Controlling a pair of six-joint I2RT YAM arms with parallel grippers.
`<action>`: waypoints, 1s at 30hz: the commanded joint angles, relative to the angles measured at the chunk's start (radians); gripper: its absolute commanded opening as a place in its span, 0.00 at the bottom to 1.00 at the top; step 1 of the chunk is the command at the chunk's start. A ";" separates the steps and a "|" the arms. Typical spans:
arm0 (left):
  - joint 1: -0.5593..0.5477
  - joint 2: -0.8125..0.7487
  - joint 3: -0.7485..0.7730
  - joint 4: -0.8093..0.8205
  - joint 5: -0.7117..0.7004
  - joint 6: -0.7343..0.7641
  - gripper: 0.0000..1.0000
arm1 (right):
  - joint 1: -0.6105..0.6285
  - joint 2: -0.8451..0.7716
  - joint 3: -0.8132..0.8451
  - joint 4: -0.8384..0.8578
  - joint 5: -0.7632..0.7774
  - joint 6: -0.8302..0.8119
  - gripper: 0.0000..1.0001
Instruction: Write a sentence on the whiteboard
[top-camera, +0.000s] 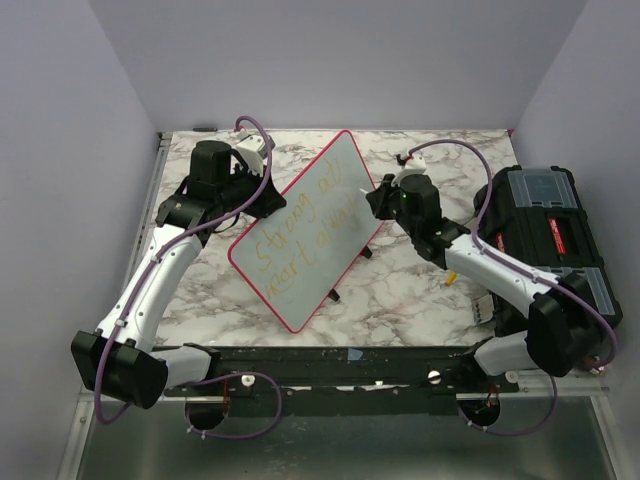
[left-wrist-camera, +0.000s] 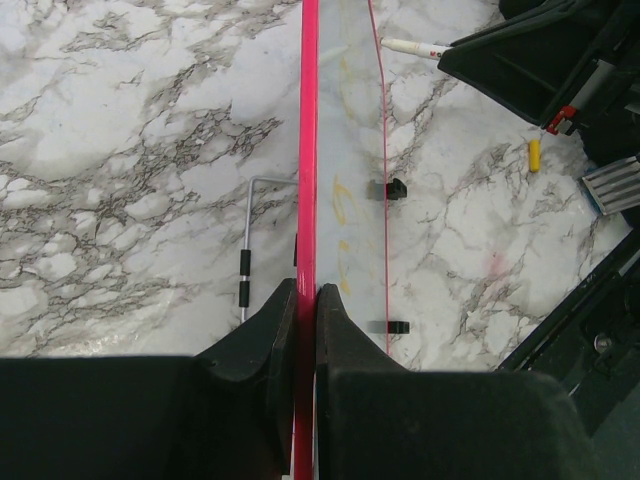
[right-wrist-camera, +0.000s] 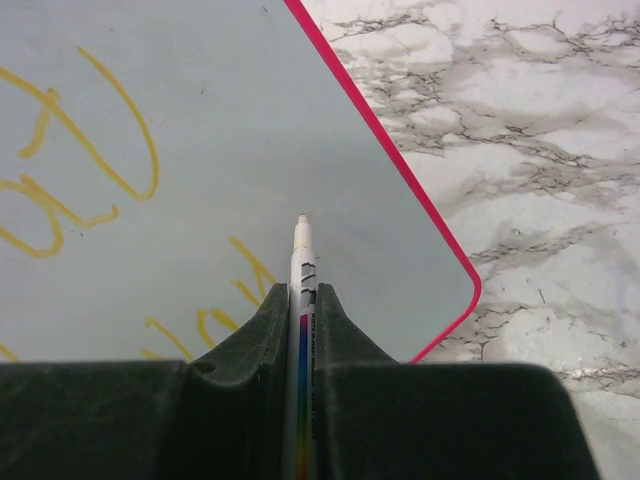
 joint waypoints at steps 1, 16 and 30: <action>-0.006 -0.013 0.007 -0.021 -0.042 0.081 0.00 | -0.014 0.027 0.032 0.014 -0.034 0.003 0.01; -0.006 -0.014 0.010 -0.022 -0.042 0.081 0.00 | -0.017 0.065 0.026 0.029 -0.146 0.003 0.01; -0.006 -0.013 0.010 -0.022 -0.043 0.081 0.00 | -0.017 0.054 -0.005 0.032 -0.238 0.017 0.01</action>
